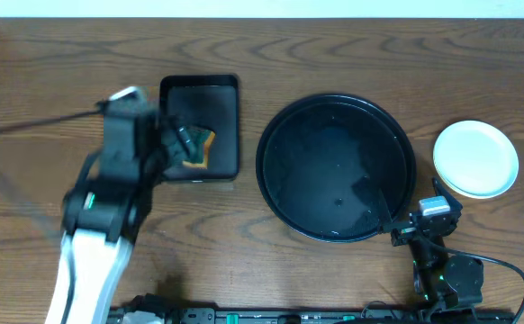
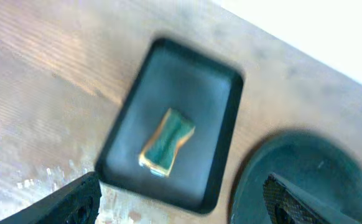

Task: Clean dirty plates on tray and stack at the side

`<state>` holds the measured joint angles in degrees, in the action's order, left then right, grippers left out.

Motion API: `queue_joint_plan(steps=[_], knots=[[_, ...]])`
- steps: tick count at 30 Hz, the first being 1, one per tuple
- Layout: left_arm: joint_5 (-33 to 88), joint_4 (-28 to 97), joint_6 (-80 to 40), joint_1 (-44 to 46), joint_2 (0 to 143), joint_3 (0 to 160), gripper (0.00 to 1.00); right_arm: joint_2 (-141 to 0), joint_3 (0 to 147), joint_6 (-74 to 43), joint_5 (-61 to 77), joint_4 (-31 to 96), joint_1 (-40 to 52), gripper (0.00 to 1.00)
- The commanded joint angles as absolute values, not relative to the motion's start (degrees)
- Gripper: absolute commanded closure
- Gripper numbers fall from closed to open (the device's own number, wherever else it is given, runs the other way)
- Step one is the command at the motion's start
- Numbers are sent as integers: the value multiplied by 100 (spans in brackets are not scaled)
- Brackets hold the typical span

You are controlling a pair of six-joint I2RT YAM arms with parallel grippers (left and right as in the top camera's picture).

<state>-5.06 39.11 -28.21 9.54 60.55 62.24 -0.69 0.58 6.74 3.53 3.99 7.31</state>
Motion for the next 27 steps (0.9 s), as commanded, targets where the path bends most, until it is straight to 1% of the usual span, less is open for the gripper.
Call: queue_joint_plan(steps=[1,5,9,19,22,27], knots=[[-1129,3520,-2727,937,5100,5520,16,-32,32,735,305,401,694,1],[-1149,2458,-2724,777,3809,4300,16,-32,32,735,305,401,694,1],[-1146,1662,-2724,650,2665,3192,16,-32,32,735,305,401,694,1],[-1149,714,-2720,432,379,1199,16,-32,32,735,305,401,694,1],[-1146,473,-2722,403,-10,768,16,-32,32,735,303,401,694,1],[-1140,-21,-2724,408,8,161,16,-32,32,735,305,403,694,1]])
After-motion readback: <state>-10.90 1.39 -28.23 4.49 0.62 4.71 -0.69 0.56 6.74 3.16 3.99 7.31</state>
